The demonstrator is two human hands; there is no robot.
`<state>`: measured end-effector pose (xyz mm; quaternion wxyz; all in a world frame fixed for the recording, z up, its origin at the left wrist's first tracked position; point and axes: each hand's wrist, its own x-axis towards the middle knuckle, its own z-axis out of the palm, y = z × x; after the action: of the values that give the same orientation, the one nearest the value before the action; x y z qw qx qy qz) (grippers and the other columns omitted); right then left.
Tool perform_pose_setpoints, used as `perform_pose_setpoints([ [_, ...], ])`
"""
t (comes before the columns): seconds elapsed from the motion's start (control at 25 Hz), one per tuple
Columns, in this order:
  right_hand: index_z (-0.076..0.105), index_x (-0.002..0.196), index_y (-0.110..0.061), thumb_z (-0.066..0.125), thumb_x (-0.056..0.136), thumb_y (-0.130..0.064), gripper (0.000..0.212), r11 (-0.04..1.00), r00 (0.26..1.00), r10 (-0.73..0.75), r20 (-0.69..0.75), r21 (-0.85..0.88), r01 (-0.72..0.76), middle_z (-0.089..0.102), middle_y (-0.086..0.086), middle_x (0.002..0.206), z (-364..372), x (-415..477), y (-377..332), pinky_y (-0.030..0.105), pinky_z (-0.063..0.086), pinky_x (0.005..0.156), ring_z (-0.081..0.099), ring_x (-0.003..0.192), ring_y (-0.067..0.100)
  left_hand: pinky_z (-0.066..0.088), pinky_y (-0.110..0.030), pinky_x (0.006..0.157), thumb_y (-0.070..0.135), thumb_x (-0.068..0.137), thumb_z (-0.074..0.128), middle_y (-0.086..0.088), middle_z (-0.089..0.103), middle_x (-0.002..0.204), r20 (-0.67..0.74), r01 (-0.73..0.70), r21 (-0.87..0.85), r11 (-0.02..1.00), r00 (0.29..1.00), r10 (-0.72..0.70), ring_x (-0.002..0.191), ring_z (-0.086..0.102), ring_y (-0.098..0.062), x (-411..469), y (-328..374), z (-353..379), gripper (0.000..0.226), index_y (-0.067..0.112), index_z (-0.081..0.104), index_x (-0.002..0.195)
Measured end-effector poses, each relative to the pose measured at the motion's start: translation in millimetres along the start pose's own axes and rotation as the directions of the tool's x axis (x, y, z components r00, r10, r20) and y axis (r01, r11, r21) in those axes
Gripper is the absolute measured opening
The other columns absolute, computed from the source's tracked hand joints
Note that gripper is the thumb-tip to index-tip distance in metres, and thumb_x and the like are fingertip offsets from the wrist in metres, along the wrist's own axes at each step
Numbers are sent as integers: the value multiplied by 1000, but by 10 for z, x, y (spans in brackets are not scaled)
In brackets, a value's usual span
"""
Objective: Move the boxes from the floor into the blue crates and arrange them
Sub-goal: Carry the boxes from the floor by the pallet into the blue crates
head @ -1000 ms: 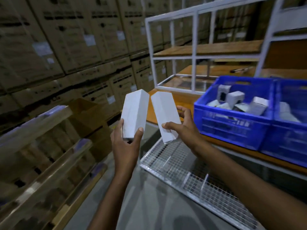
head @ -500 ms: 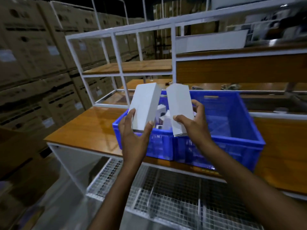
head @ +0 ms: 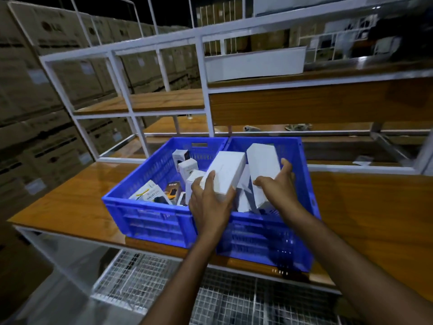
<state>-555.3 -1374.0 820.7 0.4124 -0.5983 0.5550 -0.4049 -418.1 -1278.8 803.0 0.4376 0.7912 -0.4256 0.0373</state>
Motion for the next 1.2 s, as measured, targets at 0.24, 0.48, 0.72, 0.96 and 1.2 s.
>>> perform_pose_setpoints([
  [0.24,17,155,-28,70,82,-26,90,997,999,51,-3,-49,-51,29,7,158,-14,116,227,54,35,112,31,142,34,21,-48,119,67,91,53,-10,28,159,123,91,78,993,987,-101,146,27,-33,-18,-28,271,80,23,35,155],
  [0.48,53,126,-28,70,86,-22,44,990,991,-124,45,-67,127,50,4,137,61,-22,217,45,46,100,44,129,30,5,-52,123,69,93,48,-1,27,161,152,87,24,996,984,-90,154,12,-23,-73,-196,190,67,33,43,150],
  [0.72,63,112,-27,72,85,-14,31,871,829,-486,276,77,485,62,-8,115,577,-687,-168,26,49,91,58,106,4,35,-47,112,33,90,70,-2,57,134,-256,37,-76,996,965,-56,133,48,-26,-95,-627,-571,37,29,62,126],
  [0.96,64,104,-24,78,79,-16,29,823,691,-560,456,215,525,68,-13,102,1524,-1630,-550,24,54,83,65,87,2,39,-46,107,35,90,70,7,60,131,-412,81,-75,994,905,-105,128,51,-21,-479,-1360,-1816,35,35,60,124],
  [1.2,62,110,-29,75,78,-24,35,790,525,-598,606,332,516,68,-13,101,2475,-3040,-903,30,58,82,66,87,5,42,-48,105,53,87,72,11,59,131,-506,260,0,966,833,-224,130,48,-18,-1313,-2399,-3285,41,39,61,124],
])
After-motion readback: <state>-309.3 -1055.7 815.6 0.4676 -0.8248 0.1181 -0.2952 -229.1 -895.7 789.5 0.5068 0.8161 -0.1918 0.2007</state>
